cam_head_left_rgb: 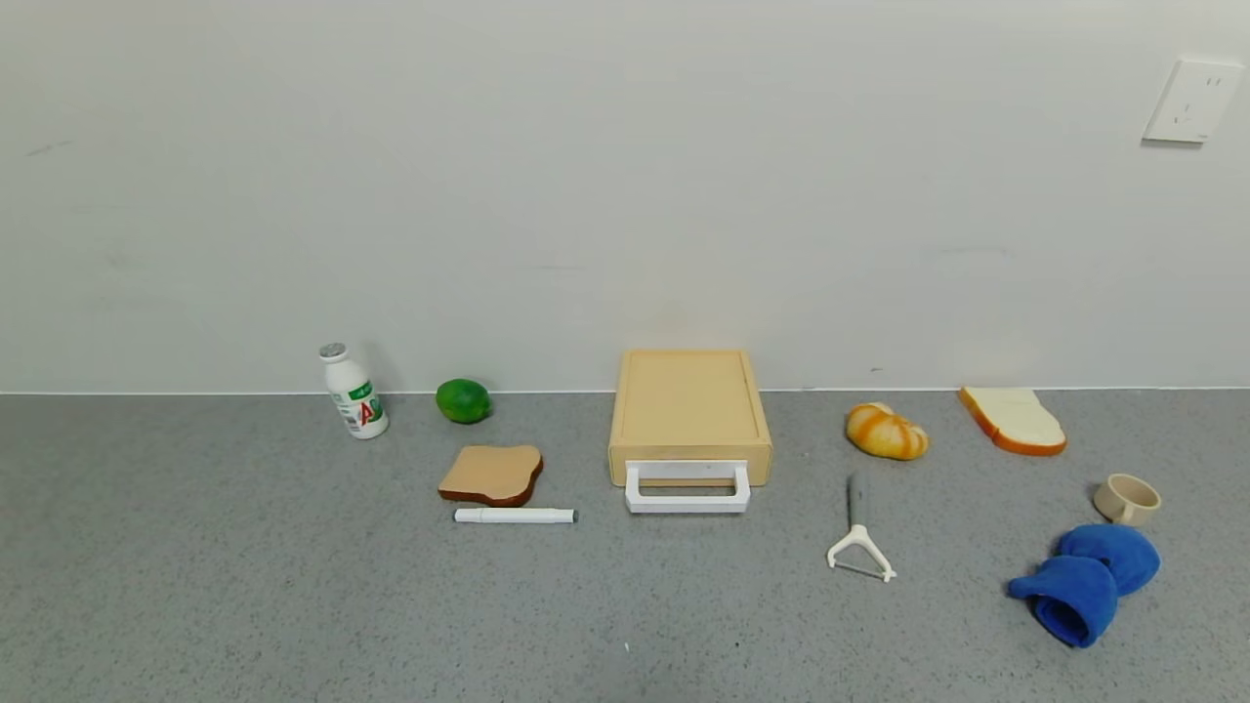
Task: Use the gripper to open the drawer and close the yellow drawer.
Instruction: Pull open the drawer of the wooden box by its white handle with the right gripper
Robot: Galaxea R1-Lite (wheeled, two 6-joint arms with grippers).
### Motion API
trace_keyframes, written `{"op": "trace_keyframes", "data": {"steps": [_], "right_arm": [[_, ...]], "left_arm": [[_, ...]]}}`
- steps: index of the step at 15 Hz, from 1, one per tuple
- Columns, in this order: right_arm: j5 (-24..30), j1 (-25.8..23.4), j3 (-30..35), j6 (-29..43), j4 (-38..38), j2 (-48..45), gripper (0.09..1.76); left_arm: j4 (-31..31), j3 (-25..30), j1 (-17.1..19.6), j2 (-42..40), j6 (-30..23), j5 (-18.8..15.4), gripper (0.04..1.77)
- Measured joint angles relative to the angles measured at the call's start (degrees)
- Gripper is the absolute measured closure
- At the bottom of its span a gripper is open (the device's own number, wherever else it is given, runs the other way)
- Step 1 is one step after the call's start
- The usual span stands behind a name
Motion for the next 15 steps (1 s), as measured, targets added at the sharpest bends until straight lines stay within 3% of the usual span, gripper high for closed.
{"op": "trace_keyframes", "data": {"steps": [10, 15], "right_arm": [[-0.17, -0.15, -0.24, 0.02, 0.38, 0.0, 0.14], [1.17, -0.07, -8.05, -0.04, 6.3, 2.65, 0.14]], "left_arm": [[0.0, 0.0, 0.0, 0.0, 0.0, 0.0, 0.09], [0.0, 0.0, 0.0, 0.0, 0.0, 0.0, 0.09]]}}
